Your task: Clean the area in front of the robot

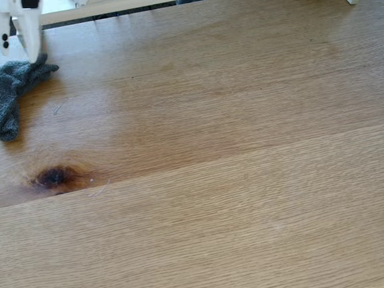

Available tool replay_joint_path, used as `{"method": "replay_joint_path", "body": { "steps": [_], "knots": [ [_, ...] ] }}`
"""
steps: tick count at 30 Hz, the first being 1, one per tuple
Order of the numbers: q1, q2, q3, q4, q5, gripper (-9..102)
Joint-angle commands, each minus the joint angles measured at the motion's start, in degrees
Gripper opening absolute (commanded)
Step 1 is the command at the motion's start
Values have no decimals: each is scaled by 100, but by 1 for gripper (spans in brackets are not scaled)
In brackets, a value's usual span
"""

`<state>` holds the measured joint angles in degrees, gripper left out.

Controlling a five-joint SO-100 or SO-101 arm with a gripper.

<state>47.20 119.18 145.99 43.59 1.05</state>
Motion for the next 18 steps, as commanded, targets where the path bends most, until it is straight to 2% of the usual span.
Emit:
{"method": "replay_joint_path", "body": {
  "steps": [1,6,13,16,18],
  "knots": [
    [914,-1204,-1081,-334,-501,25],
    [1389,-2391,-1239,-914,-1204,25],
    [1371,-3445,-1292,-1345,-1775,31],
    [1310,-3876,-1292,-1573,-2030,25],
    [1274,-4166,-1292,-1767,-2312,13]
  ]
}}
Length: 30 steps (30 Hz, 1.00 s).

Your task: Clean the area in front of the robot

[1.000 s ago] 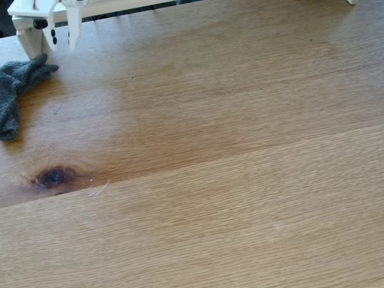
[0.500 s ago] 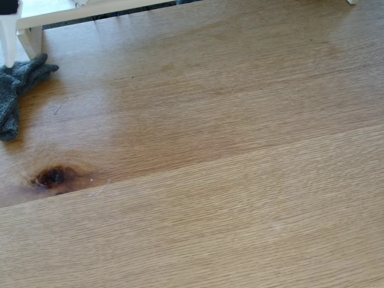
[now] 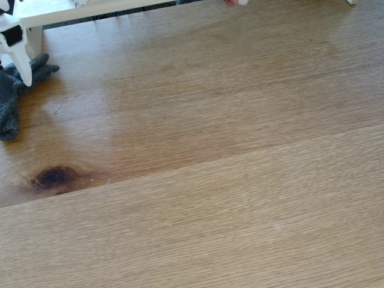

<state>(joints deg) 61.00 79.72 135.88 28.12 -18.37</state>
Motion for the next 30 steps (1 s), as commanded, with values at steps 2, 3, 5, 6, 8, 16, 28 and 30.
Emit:
{"method": "replay_joint_path", "body": {
  "steps": [2,3,5,6,8,16,28,30],
  "knots": [
    [-123,-413,-281,-448,-466,5],
    [-132,-475,-281,-519,-466,0],
    [-176,-448,-281,-519,-404,0],
    [-211,-413,-281,-510,-352,0],
    [-237,-308,-281,-466,-97,0],
    [-18,712,-281,-571,826,0],
    [-1037,2496,-185,1740,1336,0],
    [-1318,2540,-185,1890,1494,0]
  ]
}}
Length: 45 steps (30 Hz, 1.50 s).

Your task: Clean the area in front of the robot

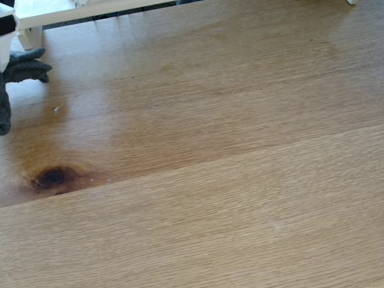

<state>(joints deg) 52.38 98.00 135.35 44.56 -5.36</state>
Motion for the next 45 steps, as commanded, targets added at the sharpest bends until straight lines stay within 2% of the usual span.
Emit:
{"method": "replay_joint_path", "body": {
  "steps": [1,7,13,17,21,25,27,30,33,36,45],
  "knots": [
    [-563,659,-132,264,272,0],
    [-1397,404,-132,773,396,0],
    [-3059,26,-132,1063,527,0],
    [-3665,-624,-132,475,765,0],
    [-3771,-1652,-132,-703,879,0],
    [-3568,-2522,-132,-1986,879,0],
    [-3366,-2769,-132,-2320,835,0],
    [-3006,-2760,-132,-2197,773,0],
    [-2628,-2522,-132,-1582,563,0],
    [-2118,-2329,-123,-1336,237,0],
    [-501,-2382,-211,-1775,-747,0]
  ]
}}
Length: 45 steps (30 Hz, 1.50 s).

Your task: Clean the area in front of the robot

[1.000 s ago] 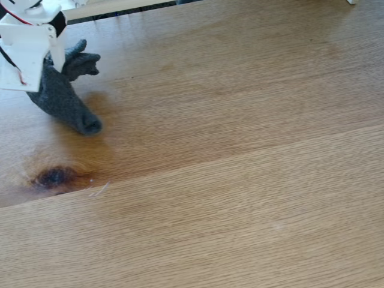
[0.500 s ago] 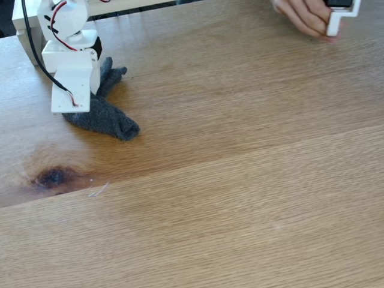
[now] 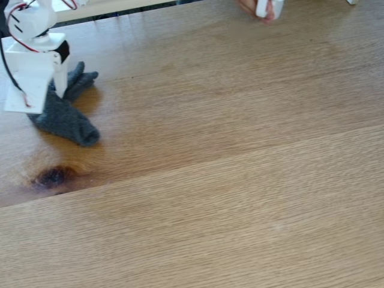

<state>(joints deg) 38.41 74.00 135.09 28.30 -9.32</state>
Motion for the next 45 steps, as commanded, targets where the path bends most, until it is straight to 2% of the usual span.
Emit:
{"method": "replay_joint_path", "body": {
  "steps": [1,6,10,14,20,24,26,28,32,35,41,45],
  "knots": [
    [1037,-9,-185,-202,-439,0],
    [1433,264,-176,-97,-413,0],
    [1125,1213,-193,756,255,0],
    [141,2531,-167,1600,949,0],
    [-2021,3568,-193,1714,1187,0],
    [-3155,3305,-202,1389,1292,0],
    [-3568,2971,-211,976,1301,0],
    [-3911,2610,-211,396,1310,0],
    [-4236,1582,-334,-1389,1318,0],
    [-4280,703,-896,-2162,1318,0],
    [-4333,-967,-2769,-1969,1310,0],
    [-4271,-2048,-3867,-2013,940,0]
  ]
}}
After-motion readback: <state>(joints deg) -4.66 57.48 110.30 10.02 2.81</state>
